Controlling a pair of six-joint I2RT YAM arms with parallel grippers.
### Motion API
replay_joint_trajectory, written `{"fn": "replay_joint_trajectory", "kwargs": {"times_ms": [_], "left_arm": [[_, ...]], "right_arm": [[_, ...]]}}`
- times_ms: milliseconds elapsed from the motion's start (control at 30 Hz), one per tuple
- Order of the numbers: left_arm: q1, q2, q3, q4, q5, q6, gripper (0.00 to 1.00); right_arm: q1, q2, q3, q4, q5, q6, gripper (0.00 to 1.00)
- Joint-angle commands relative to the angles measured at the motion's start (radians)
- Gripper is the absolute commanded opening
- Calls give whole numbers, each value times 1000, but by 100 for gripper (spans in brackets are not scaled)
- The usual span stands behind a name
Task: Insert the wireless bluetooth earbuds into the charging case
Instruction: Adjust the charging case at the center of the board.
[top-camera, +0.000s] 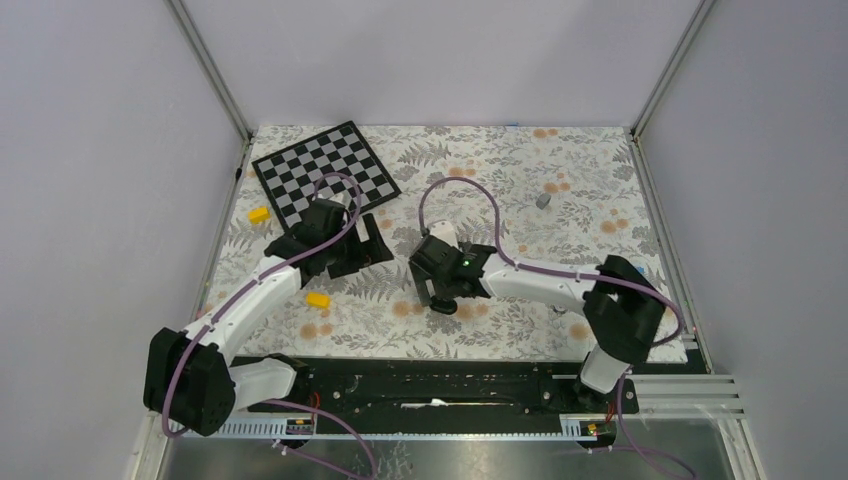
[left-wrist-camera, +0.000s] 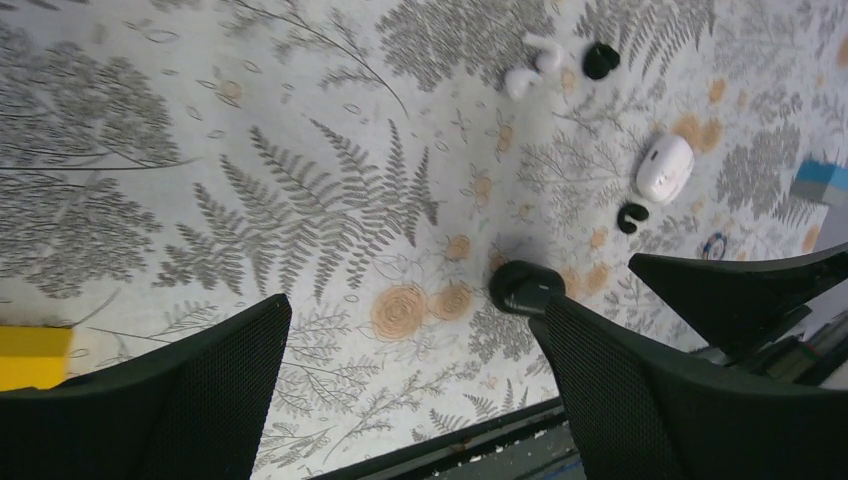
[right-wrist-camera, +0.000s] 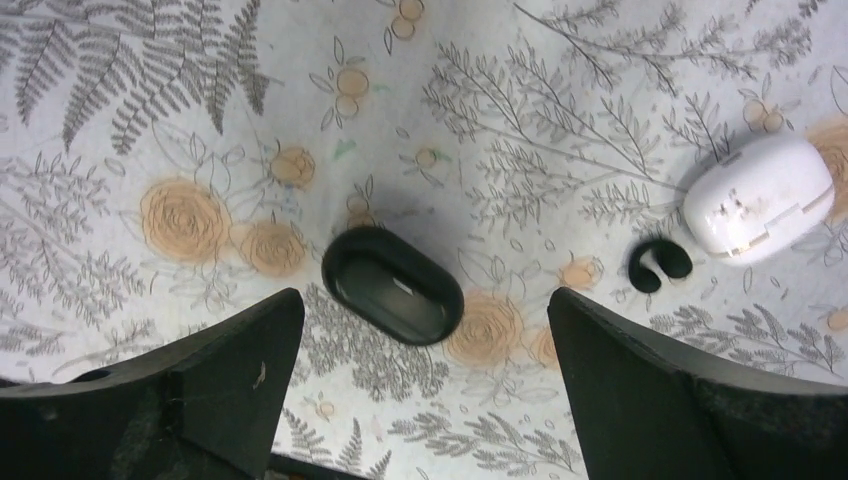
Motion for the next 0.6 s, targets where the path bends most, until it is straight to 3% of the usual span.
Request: {"fn": "replay_joint_trajectory", "kwargs": {"times_ms": [0,167,267,567], "left_arm": [[-54,19,-7,80,60,5,99],[-67,56,-8,121,26,-55,99],[-68,89,-7,142,56,-91,99],[-66,84,-37,173,66,-97,99]], "right_arm": [[13,-177,-104,19,-11,53,100],[14,-338,-266,115,-37,12,100],[20,-308,-263,37,-13,6,100],[30,-245,-272,16,-11,25,100]]}}
